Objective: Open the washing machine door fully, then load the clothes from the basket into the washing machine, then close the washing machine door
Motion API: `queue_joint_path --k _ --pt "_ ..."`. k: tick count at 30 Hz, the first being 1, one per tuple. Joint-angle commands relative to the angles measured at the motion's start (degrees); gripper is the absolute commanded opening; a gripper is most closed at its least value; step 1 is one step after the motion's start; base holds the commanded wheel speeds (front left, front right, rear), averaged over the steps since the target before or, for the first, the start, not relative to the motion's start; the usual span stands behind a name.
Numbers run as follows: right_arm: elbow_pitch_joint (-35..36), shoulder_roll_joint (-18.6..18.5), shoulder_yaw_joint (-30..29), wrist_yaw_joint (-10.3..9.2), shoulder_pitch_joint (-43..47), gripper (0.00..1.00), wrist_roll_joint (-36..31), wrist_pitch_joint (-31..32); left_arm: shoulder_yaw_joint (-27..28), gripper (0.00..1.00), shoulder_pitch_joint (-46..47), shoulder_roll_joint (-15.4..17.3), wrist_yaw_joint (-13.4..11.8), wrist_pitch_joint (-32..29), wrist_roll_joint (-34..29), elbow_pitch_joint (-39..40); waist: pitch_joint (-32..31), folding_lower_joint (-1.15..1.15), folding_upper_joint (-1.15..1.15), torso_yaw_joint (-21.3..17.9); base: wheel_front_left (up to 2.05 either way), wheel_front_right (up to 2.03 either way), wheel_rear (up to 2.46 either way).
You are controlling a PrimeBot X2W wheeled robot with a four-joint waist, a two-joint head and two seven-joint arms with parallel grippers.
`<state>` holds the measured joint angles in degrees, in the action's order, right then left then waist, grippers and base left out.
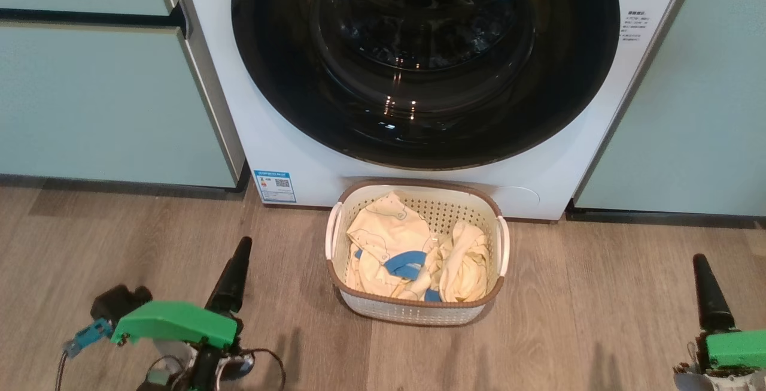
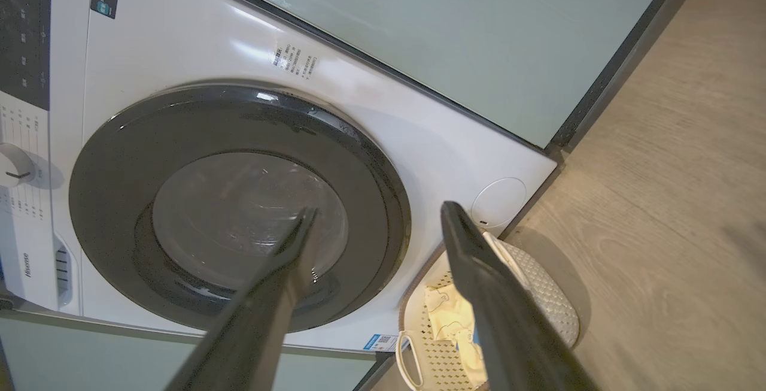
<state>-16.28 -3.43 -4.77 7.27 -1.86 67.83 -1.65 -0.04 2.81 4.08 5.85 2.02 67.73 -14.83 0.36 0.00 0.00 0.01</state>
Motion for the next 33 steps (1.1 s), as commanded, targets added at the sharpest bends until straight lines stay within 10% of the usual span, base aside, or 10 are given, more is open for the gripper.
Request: queue_joint_path --k 1,33 --pt "2.32 -0.88 0.33 0.09 -3.53 1.0 -1.83 -0.93 0.99 1.0 3.05 1.06 -0.07 0.59 -1.8 2.3 -0.01 0.0 0.0 0.01 0.0 0.0 0.0" --pt "3.22 -0.75 3.43 0.15 -2.85 1.0 -34.24 -6.34 -3.38 1.0 3.96 2.49 -1.97 5.99 -33.07 1.41 -0.88 0.0 0.0 0.3 0.0 0.0 0.0"
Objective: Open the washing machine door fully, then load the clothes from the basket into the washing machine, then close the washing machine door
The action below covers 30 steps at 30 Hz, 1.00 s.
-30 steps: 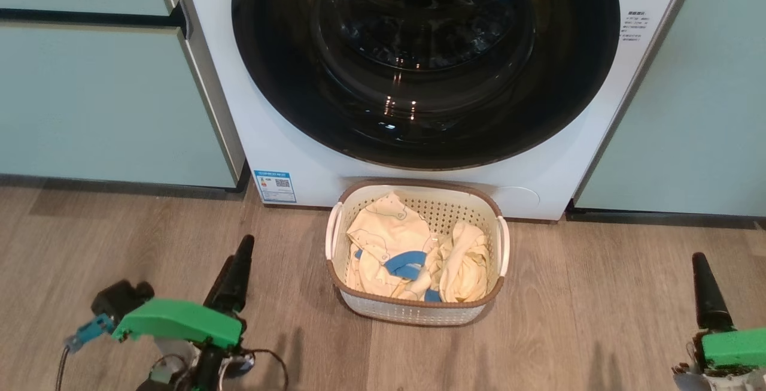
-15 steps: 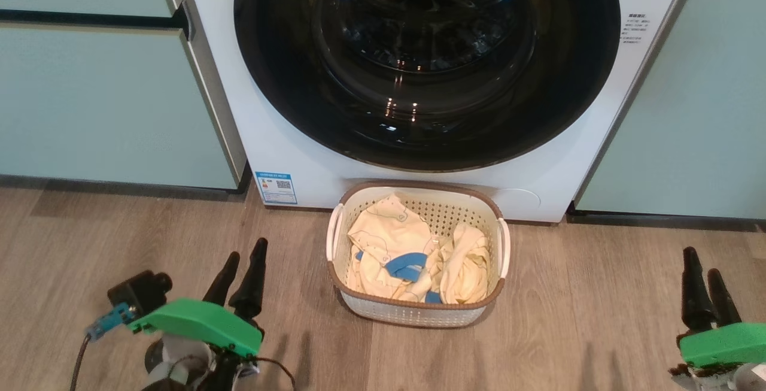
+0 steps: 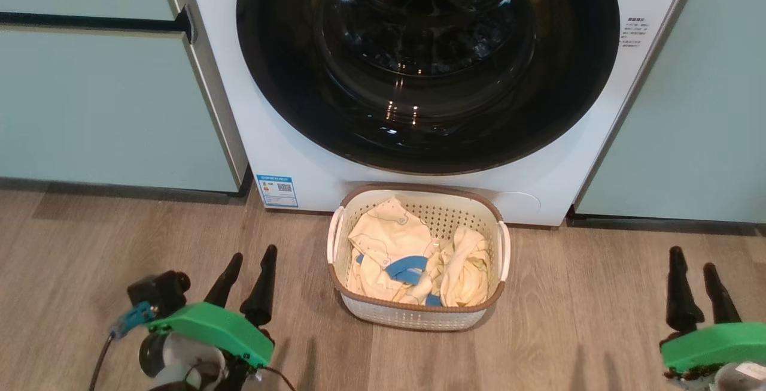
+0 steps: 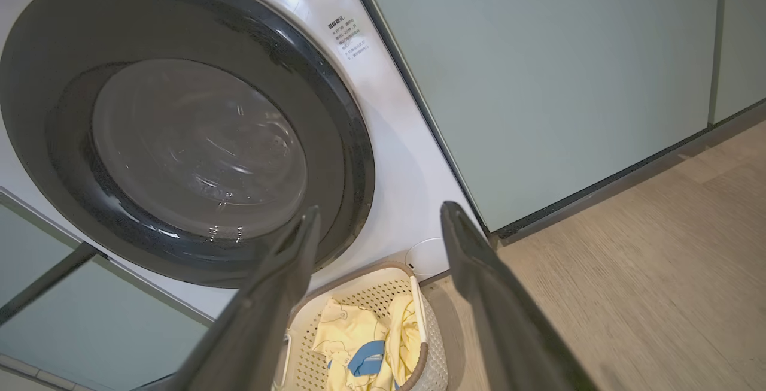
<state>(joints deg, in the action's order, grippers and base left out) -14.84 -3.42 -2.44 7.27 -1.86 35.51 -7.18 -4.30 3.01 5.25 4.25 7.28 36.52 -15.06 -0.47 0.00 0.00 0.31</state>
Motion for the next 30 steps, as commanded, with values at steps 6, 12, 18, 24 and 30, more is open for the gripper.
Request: queue_joint_path --k 6,12,18,24,30 --pt "1.31 -0.83 1.63 0.16 -2.96 1.0 -5.4 -1.66 0.38 1.0 4.19 1.52 -0.73 1.57 -5.39 1.12 -0.14 0.0 0.0 0.0 0.0 0.0 0.0" --pt "0.51 -0.88 2.15 0.17 -3.23 1.0 -9.26 -2.67 -0.09 1.0 4.7 1.74 -0.94 2.59 -9.03 0.09 -0.2 0.0 0.0 -0.07 0.0 0.0 0.0" --pt "-0.17 -1.01 2.61 0.18 -3.43 1.0 -13.84 -3.69 -0.72 1.0 5.29 1.88 -1.07 3.6 -12.4 -1.21 -0.19 0.0 0.0 -0.09 0.0 0.0 0.0" --pt "-0.76 -1.09 3.03 0.19 -3.71 1.0 -18.17 -4.7 -1.48 1.0 5.9 2.12 -1.45 4.53 -16.03 -2.02 -0.22 0.0 0.0 -0.03 0.0 0.0 0.0" --pt "-1.06 -1.16 3.4 0.2 -3.97 1.0 -22.36 -5.72 -2.07 1.0 6.42 2.32 -1.82 5.26 -19.34 -2.69 -0.36 0.0 0.0 0.0 0.0 0.0 0.0"
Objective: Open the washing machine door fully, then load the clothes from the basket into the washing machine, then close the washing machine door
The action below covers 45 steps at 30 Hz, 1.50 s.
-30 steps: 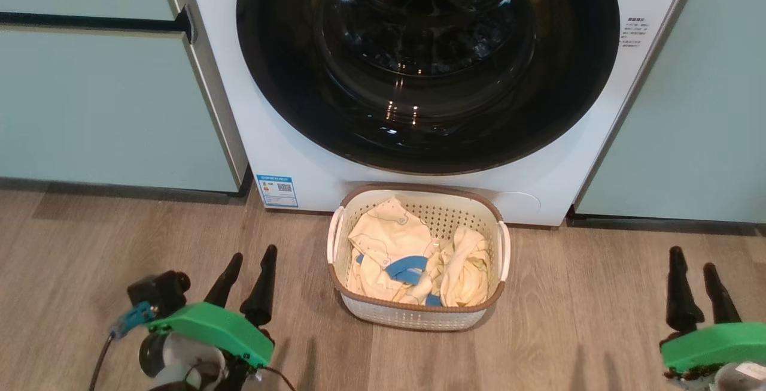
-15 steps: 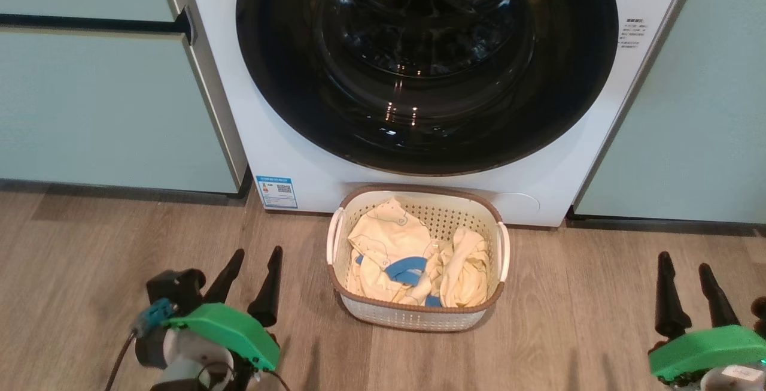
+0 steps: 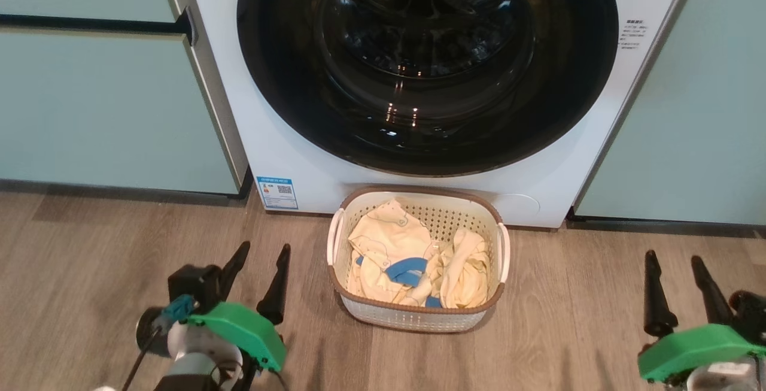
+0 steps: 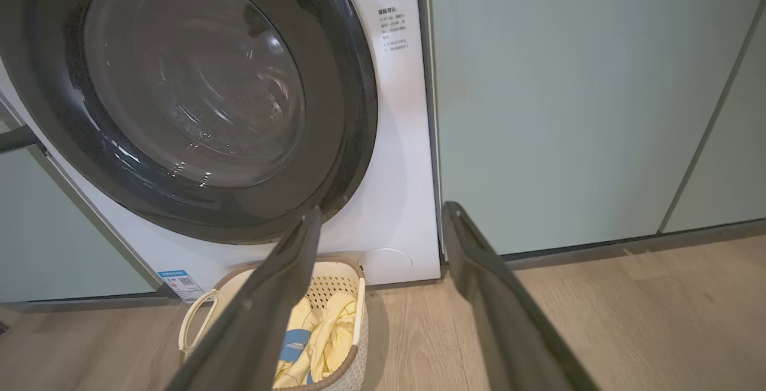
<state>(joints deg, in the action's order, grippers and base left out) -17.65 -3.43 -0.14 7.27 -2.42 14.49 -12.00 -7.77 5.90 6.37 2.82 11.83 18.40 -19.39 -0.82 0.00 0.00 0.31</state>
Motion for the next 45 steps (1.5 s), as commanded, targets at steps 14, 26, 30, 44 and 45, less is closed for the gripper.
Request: queue_joint_path --k 14,26,30,44,45 --pt "1.16 -1.07 1.53 0.22 -3.88 1.0 -9.74 -2.99 0.43 1.0 4.42 1.51 -0.98 2.27 -6.99 1.15 -0.15 0.0 0.0 -0.2 0.0 0.0 0.0" --pt "1.17 -0.7 0.92 0.22 -3.8 1.0 -9.48 -2.81 0.5 1.0 4.47 1.4 -1.36 2.34 -5.66 1.15 -0.14 0.0 0.0 -0.43 0.0 0.0 0.0" --pt "1.2 -0.63 0.75 0.22 -3.87 1.0 -9.44 -2.81 0.43 1.0 4.54 1.5 -1.71 2.25 -5.51 1.03 -0.03 0.0 0.0 -0.48 0.0 0.0 0.0" --pt "1.62 -0.38 0.45 0.22 -3.72 1.0 -9.57 -2.82 -0.35 1.0 4.56 2.34 -2.19 2.3 -5.55 1.55 0.29 0.0 0.0 -0.68 0.02 0.02 -0.05" --pt "1.69 -0.36 0.42 0.22 -3.7 1.0 -9.59 -2.82 -0.41 1.0 4.59 2.4 -2.19 2.39 -5.63 1.71 0.33 0.0 0.0 -0.7 0.26 0.26 -0.53"
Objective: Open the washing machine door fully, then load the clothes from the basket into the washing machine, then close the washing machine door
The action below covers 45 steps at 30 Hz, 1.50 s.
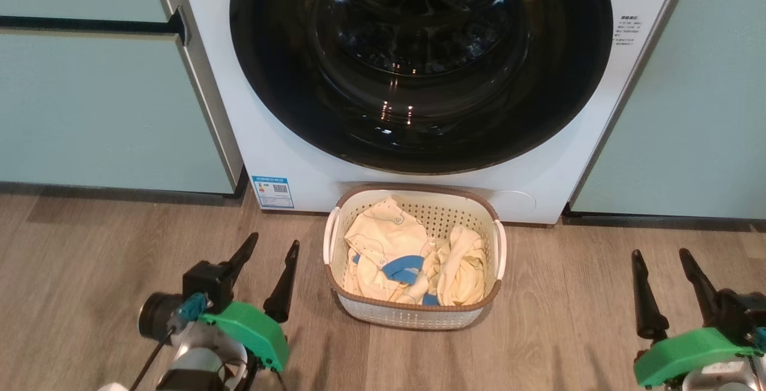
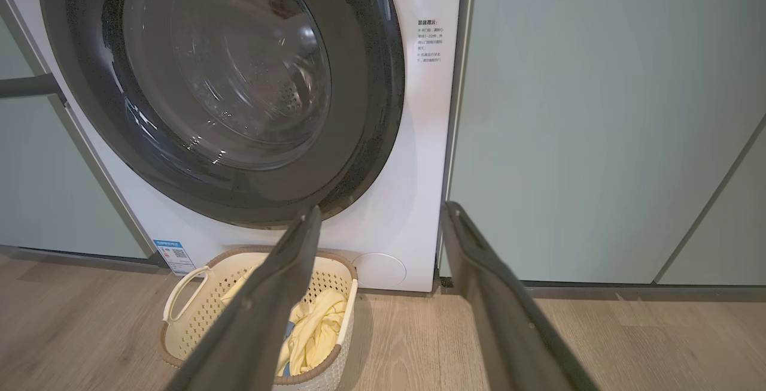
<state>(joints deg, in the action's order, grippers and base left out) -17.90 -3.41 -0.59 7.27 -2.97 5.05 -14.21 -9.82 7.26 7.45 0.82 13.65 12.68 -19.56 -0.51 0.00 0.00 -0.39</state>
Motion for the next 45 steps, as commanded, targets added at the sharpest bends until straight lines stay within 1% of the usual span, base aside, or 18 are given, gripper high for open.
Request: queue_joint_path --k 1,10,32,38,45 --pt "2.0 -0.36 0.85 0.22 -3.12 1.0 -0.15 -0.62 1.56 1.0 3.23 1.37 -0.21 0.63 0.0 1.99 0.06 0.0 0.0 -0.01 0.34 0.34 -0.68" --pt "2.33 -0.23 0.7 0.22 -3.08 1.0 -0.25 -0.56 1.07 1.0 3.17 1.7 -0.38 0.98 -0.28 2.54 0.43 0.0 0.0 -0.32 0.74 0.74 -1.47" --pt "2.78 0.07 0.41 0.22 -3.51 1.0 -0.23 -0.62 0.51 1.0 3.96 2.1 -0.32 1.24 0.46 2.49 1.71 0.0 0.0 -0.99 1.18 1.18 -2.37" --pt "2.77 0.13 0.32 0.22 -3.68 1.0 -0.31 -0.64 0.35 1.0 4.14 2.1 -0.09 1.28 0.76 2.73 2.09 0.0 0.0 -1.23 0.61 0.61 -1.22" --pt "2.66 0.17 0.24 0.22 -3.77 1.0 -0.41 -0.67 0.2 1.0 4.15 2.09 -0.18 1.31 0.93 2.57 2.23 0.0 0.0 -1.44 0.13 0.13 -0.25"
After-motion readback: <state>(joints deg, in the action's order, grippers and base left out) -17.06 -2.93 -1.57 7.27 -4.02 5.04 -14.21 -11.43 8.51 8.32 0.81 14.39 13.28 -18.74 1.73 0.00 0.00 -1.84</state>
